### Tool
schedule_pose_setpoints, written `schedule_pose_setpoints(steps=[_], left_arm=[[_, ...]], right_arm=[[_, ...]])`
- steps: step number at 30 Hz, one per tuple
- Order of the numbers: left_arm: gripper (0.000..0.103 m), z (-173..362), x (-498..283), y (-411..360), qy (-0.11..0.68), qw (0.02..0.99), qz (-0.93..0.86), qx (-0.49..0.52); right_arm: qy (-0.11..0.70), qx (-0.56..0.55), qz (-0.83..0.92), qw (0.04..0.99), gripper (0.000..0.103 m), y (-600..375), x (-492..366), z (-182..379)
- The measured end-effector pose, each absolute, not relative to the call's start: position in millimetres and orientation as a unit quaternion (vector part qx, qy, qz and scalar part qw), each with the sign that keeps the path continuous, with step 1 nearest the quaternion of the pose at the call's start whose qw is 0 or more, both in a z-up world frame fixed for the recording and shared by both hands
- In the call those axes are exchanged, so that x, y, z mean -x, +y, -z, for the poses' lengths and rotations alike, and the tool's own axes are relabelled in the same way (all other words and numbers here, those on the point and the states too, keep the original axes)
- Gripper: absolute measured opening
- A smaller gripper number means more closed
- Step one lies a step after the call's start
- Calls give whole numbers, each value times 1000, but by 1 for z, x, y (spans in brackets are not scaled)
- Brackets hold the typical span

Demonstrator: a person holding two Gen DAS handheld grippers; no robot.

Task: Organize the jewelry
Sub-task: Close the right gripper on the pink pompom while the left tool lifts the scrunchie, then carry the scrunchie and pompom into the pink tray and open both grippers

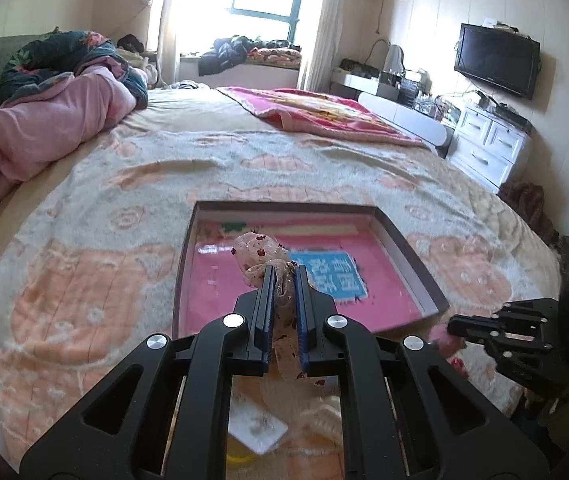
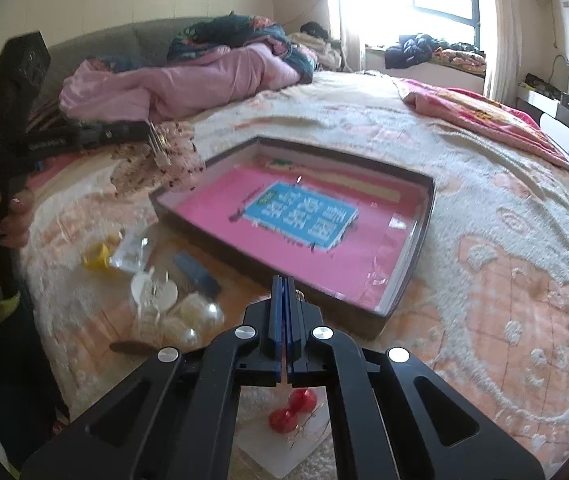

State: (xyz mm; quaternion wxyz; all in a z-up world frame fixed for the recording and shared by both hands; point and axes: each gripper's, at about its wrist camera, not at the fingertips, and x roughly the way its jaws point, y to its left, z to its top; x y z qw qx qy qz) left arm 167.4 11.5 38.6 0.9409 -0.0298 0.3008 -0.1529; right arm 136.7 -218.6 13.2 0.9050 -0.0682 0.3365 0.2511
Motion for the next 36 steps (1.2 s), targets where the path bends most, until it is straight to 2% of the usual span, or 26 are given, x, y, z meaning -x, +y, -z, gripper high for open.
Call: schedule_pose_setpoints(steps=[13, 24, 36], left_arm=[[4, -5, -212, 22, 323, 936, 130, 43], [5, 20, -229, 28, 361, 922, 129, 59], [12, 25, -240, 32, 361, 925, 104, 51]], right_arm=[[317, 48, -220, 921, 1, -217, -189, -35], [338, 47, -180, 922, 1, -209, -227, -12], [356, 25, -140, 923, 1, -220, -234, 11]])
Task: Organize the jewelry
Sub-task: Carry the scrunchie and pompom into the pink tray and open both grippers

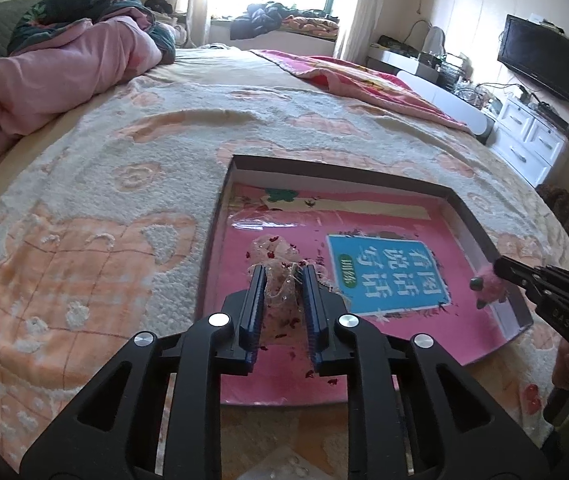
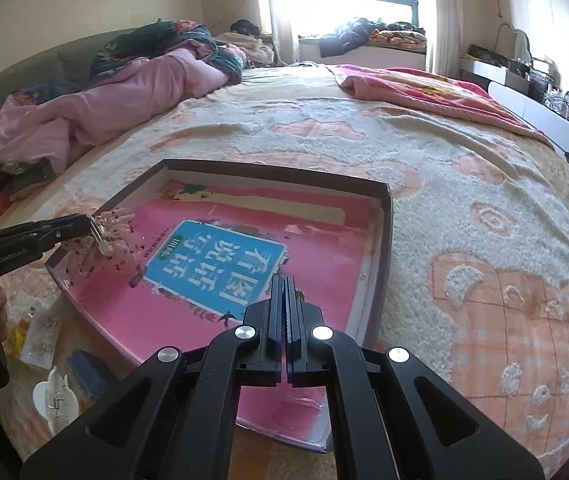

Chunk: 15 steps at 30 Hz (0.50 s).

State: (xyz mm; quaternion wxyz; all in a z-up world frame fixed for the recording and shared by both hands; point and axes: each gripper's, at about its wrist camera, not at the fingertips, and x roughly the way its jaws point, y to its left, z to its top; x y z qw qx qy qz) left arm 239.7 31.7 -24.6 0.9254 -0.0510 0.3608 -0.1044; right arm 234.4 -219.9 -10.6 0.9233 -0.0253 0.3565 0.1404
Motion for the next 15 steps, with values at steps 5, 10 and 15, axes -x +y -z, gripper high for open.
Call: schedule_pose_setpoints(steps=[5, 10, 15], left_arm=[[31, 23, -239, 36, 357, 928, 94, 49], [45, 14, -230, 40, 343, 934, 89, 52], [58, 4, -219, 41, 324, 941, 84, 51]], right_arm=[[356, 13, -136, 925, 1, -225, -231, 14], [349, 5, -134, 928, 4, -229, -225, 11], [336, 3, -126, 933, 29, -234, -213, 6]])
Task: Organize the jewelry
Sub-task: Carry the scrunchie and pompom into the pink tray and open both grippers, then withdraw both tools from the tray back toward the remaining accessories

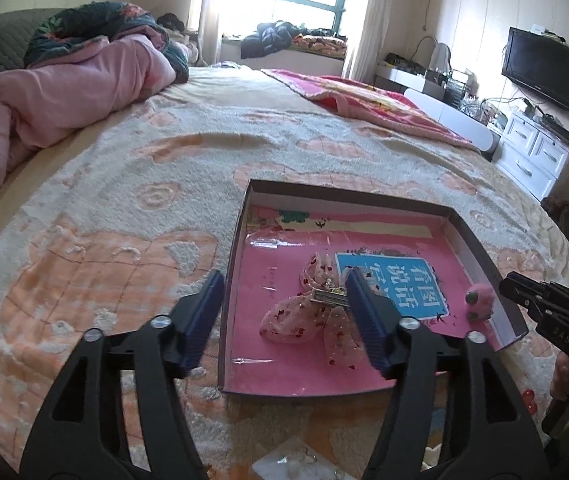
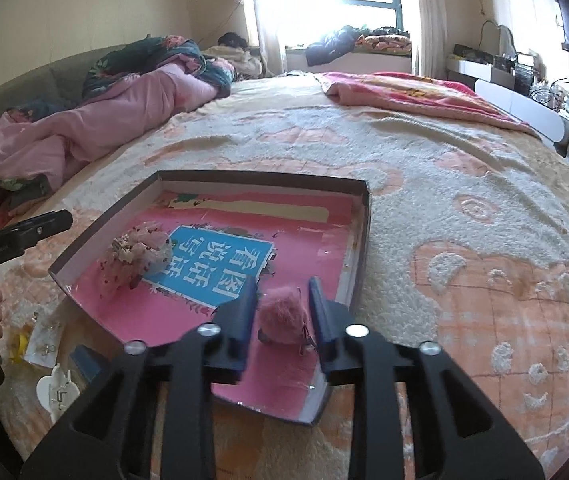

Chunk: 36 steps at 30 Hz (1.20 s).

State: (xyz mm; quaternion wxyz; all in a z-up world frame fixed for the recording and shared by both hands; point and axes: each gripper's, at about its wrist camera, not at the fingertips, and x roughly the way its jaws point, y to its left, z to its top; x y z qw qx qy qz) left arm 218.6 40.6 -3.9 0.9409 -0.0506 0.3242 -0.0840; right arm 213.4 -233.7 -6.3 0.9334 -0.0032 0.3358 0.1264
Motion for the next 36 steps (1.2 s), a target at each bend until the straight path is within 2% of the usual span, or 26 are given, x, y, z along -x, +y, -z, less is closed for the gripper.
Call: schedule_pose_setpoints(steps=[1, 4, 6, 8, 14, 36], left_arm=[[62, 2, -216, 40, 321, 942, 83, 50], [77, -5, -207, 38, 308, 947, 77, 45], [81, -9, -200, 36, 299, 950, 74, 42], [91, -13, -194, 36, 291, 953, 70, 41], [91, -22, -175, 38, 273, 959, 61, 40], [91, -32, -121, 42, 229, 973, 35, 26]], right_arm=[[334, 2, -127, 934, 31, -234, -211, 5], [323, 5, -122, 938, 51, -234, -203, 1], [314, 5, -125, 941, 53, -232, -196, -2], [307, 5, -123, 944, 65, -230, -191, -5], [275, 18, -126, 953, 76, -224, -166, -16], [251, 38, -178, 951, 79, -194, -114, -28]])
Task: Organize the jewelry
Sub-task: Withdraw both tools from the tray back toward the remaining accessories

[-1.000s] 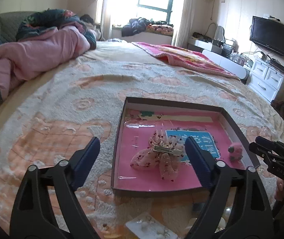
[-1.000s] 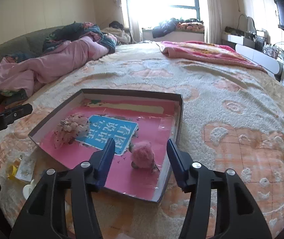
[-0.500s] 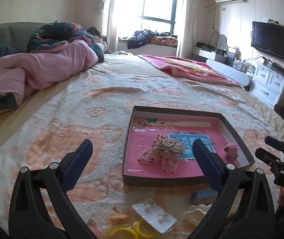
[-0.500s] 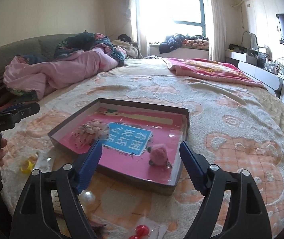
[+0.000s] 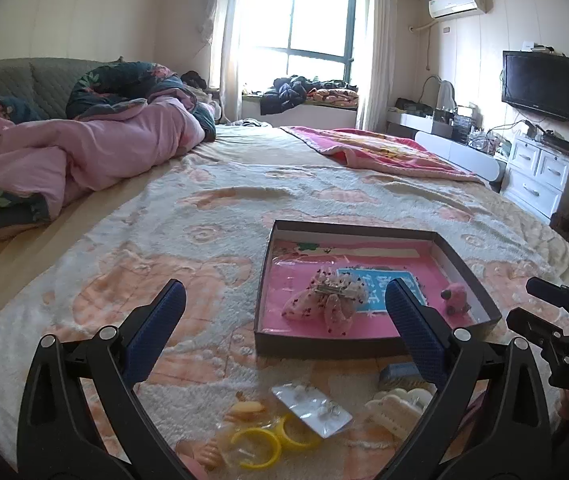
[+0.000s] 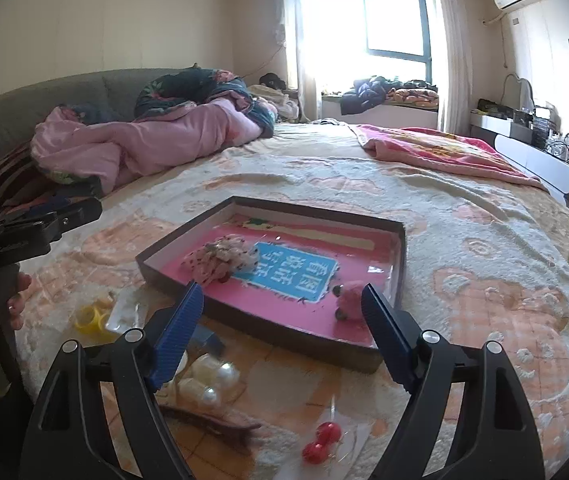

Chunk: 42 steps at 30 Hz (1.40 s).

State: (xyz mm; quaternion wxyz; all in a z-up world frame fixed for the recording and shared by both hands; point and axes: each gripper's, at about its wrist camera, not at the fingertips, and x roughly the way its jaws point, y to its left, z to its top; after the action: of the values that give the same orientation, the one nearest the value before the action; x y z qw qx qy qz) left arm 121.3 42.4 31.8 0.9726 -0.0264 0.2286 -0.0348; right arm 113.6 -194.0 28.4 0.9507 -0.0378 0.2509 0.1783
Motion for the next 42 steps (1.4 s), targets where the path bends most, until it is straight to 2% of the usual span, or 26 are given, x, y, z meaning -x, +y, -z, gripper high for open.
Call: schedule_pose_setpoints(steps=[26, 35, 42], left_arm=[[91, -10, -93, 72, 258, 966, -15, 29], [91, 12, -91, 73, 297, 954, -29, 11], [91, 33, -96, 67, 339, 941, -25, -4]], right_arm=[[286, 80, -233, 926, 79, -151, -91, -2], [317, 80, -222, 919, 78, -150, -101, 14], [335, 82, -216, 914, 73, -147, -107, 23]])
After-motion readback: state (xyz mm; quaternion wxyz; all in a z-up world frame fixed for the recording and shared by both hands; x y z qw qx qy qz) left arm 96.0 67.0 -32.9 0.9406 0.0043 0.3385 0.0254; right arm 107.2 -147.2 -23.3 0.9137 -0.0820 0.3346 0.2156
